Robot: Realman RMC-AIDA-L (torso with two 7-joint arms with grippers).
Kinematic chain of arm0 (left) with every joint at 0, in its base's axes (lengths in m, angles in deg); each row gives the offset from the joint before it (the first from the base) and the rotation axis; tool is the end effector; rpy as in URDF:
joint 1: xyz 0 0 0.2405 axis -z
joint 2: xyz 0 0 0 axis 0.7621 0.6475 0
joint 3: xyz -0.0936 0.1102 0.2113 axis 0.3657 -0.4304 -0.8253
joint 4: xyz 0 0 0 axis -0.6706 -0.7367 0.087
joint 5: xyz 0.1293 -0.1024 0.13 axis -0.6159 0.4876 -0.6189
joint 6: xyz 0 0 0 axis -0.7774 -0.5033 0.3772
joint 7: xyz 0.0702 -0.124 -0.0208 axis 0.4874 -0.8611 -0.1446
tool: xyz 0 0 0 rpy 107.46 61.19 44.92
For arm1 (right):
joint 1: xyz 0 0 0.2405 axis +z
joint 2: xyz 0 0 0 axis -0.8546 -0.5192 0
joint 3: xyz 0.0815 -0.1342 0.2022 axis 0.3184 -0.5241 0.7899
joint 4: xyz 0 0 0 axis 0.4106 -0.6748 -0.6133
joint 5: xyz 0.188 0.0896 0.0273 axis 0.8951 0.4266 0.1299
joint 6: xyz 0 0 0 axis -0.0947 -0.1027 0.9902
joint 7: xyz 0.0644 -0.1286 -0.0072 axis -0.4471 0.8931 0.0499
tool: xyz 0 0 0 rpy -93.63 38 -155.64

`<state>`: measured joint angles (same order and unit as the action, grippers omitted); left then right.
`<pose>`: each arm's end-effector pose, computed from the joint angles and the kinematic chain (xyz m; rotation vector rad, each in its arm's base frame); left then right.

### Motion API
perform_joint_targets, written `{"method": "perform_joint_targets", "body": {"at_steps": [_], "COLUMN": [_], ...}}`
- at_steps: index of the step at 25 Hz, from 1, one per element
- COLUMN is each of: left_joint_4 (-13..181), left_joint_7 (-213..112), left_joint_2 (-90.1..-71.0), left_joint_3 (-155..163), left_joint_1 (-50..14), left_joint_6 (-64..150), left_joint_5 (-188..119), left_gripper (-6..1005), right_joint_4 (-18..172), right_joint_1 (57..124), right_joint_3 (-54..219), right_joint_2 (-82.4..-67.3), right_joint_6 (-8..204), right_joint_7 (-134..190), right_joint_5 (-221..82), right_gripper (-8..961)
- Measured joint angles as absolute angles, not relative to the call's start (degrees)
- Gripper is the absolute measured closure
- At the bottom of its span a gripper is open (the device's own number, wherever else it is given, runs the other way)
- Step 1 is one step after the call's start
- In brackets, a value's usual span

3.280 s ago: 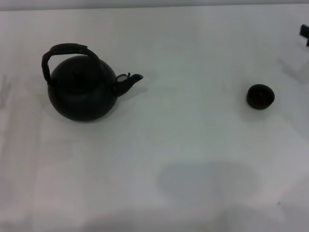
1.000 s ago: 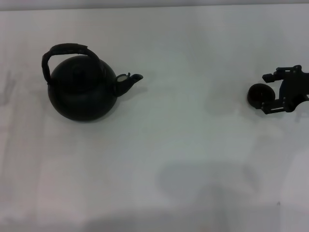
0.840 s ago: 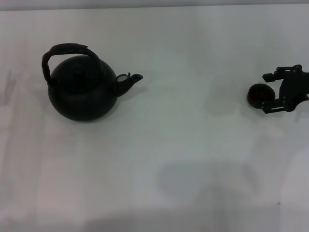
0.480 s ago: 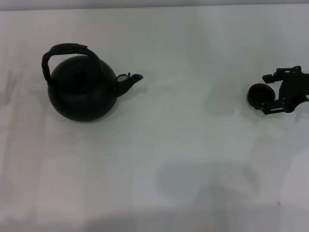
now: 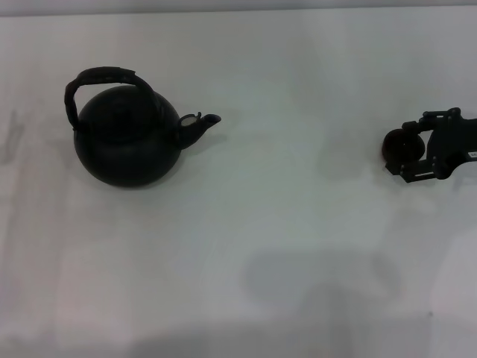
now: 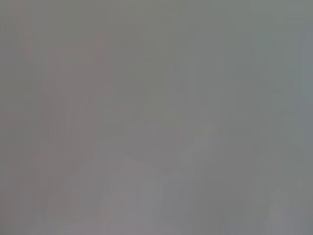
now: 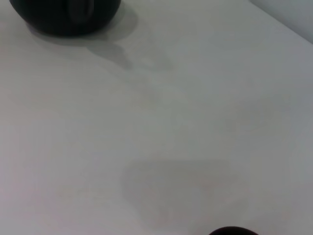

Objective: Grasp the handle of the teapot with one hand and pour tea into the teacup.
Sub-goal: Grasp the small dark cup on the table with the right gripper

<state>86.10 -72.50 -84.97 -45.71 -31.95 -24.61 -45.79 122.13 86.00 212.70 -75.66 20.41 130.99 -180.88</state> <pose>-0.3897 0.2659 0.0182 -1.3908 -0.7249 -0.7326 0.3298 0.3446 0.0126 -2.7061 0.4505 -0.1101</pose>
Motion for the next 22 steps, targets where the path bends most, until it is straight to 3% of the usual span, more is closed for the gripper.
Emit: {"method": "perform_joint_targets", "body": {"at_steps": [22], "left_joint_4": [86.1], "left_joint_7": [-72.5], "left_joint_2": [-84.97], "left_joint_3": [-45.7], "left_joint_1": [-31.7], "left_joint_6": [-24.6], "left_joint_5": [-45.6], "left_gripper": [120], "right_joint_4": [122.1], "right_joint_1": [86.2], "right_joint_3": [212.0], "right_joint_2": [-76.07], "right_joint_6": [23.5], "right_joint_7": [131.4], "right_joint_5": [-181.1], "right_gripper": [202]}}
